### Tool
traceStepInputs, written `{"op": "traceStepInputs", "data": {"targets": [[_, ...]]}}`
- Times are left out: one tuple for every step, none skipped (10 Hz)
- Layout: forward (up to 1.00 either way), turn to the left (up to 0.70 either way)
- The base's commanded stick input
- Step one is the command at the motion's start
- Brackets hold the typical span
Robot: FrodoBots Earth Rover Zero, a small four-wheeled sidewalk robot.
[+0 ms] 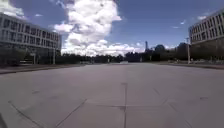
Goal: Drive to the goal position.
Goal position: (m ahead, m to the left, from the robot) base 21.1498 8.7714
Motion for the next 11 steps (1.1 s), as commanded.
{"op": "traceStepInputs", "data": {"targets": [[0.7,0.0],[0.7,0.0],[0.7,0.0],[0.7,0.0],[0.7,0.0],[0.7,0.0],[0.7,0.0],[0.7,0.0],[0.7,0.0],[0.7,0.0],[0.7,-0.05]]}}
